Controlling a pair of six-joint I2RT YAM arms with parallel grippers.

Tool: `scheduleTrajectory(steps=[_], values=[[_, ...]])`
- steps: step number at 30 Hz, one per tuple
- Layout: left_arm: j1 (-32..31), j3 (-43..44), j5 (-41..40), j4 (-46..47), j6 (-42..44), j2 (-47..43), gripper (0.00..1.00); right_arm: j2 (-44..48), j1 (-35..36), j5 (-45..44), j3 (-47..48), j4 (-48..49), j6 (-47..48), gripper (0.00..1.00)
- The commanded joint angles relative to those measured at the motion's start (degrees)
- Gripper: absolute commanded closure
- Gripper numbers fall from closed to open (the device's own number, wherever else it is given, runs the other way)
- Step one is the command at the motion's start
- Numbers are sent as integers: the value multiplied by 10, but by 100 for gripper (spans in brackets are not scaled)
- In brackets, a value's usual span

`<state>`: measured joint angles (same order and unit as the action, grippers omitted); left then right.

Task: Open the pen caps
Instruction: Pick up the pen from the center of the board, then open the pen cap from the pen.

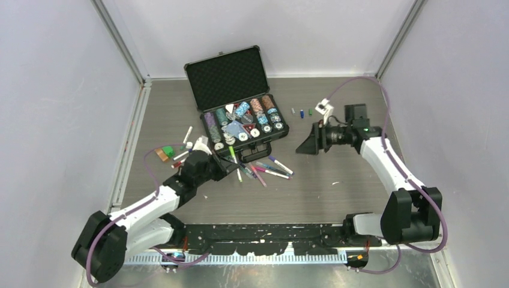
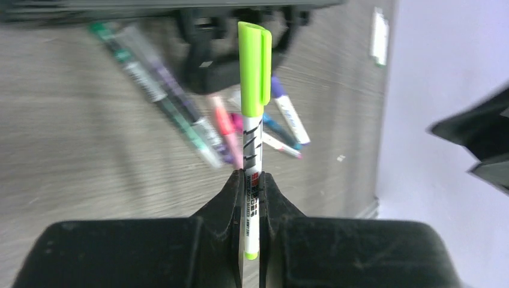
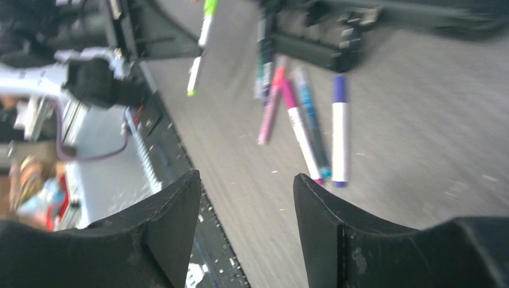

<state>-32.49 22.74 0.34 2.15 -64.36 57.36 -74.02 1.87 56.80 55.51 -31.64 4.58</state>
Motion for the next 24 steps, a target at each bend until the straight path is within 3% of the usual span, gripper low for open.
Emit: scheduleTrajectory(steps=[1,5,9,13,24], values=[[1,-19,139,294,90,-2,100,14,65,81,-38,66,11,35],[-3,-17,180,426,75,61,100,1,99,100,-68,161,-75,33],[-25,6,168,513,65,137,100,-27,132,100,-81,238,-153,33],[-59,46,141,551,64,191,100,-48,149,89,-117,390,-281,33],[-101,65,64,616,54,247,100,-87,179,60,-129,486,-361,38]])
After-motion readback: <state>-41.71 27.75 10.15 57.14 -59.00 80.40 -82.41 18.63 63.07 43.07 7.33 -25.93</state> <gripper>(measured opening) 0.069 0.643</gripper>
